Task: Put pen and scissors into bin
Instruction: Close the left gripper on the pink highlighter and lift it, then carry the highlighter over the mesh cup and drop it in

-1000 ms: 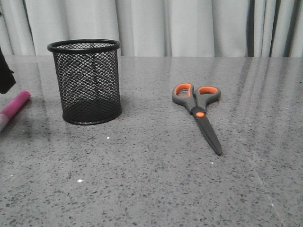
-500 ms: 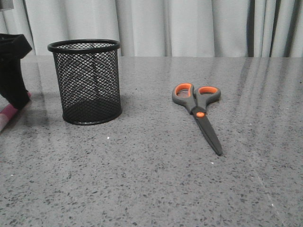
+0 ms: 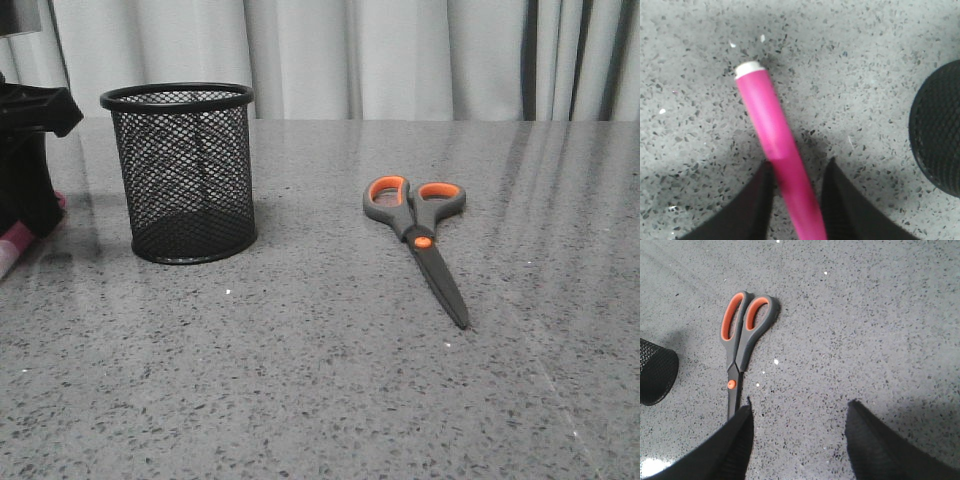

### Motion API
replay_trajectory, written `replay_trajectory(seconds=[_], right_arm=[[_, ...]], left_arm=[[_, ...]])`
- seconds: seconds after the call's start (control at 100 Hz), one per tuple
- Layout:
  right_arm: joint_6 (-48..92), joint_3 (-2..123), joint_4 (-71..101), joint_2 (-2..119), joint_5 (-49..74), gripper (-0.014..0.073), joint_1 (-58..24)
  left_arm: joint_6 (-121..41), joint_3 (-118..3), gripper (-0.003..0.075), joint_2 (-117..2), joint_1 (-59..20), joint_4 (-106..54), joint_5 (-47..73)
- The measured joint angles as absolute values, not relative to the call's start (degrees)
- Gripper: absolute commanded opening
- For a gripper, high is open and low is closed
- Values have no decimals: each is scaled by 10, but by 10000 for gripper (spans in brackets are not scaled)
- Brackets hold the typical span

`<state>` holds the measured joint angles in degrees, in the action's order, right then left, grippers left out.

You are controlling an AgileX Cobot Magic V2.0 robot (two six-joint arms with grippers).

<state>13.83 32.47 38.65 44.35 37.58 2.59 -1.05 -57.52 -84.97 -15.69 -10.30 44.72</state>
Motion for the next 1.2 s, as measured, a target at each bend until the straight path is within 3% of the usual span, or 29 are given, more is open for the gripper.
replay_trajectory(seconds=[0.13,0.2,0.51,0.82,1.01,1.2], right_arm=[[138,325,386,443,376,370,26],[138,325,386,443,373,370,26],[138,325,386,443,371,370,26],[138,325,386,443,366,370,26],[138,325,386,443,366,370,26],[138,325,386,443,366,370,26]], left_arm=[[-10,-576,55,-850,-157,-103,446],[-8,-576,-20,-850,-157,-99,444],[-7,-578,-22,-840,-157,-71,443],[-7,-578,-22,-701,-168,-60,373],[-11,-578,-22,-642,-232,-89,275],[-16,-574,-22,-656,-331,-90,161]])
